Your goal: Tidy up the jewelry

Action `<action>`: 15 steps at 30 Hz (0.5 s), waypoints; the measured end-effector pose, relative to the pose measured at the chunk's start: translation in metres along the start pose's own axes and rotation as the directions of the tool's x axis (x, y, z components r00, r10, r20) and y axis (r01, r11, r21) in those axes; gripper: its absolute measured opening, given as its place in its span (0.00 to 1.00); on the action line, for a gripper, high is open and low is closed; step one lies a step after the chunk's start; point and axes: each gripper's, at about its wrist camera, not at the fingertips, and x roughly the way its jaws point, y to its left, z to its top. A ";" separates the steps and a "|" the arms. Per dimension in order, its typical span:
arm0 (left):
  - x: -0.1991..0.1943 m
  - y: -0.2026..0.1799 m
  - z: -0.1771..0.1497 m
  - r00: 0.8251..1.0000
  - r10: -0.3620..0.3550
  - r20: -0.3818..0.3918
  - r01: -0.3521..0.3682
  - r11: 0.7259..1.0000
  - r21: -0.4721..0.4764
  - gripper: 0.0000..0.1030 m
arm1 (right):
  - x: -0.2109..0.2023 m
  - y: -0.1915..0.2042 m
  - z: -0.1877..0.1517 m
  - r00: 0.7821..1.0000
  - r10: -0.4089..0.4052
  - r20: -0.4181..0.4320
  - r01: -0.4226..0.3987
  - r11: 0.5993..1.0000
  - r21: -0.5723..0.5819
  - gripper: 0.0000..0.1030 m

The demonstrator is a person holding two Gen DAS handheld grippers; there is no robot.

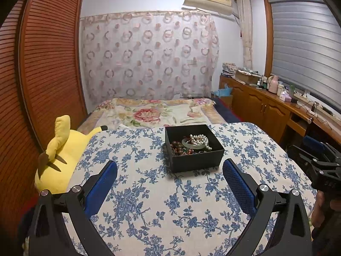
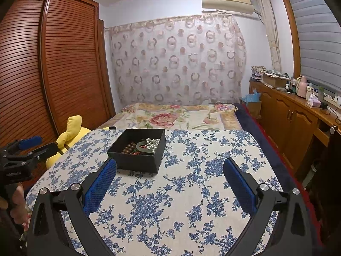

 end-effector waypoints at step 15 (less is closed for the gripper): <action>-0.008 -0.003 0.003 1.000 0.008 0.018 -0.008 1.000 -0.005 0.93 | 0.002 0.001 -0.001 1.000 -0.001 -0.001 0.001 1.000 0.000 0.98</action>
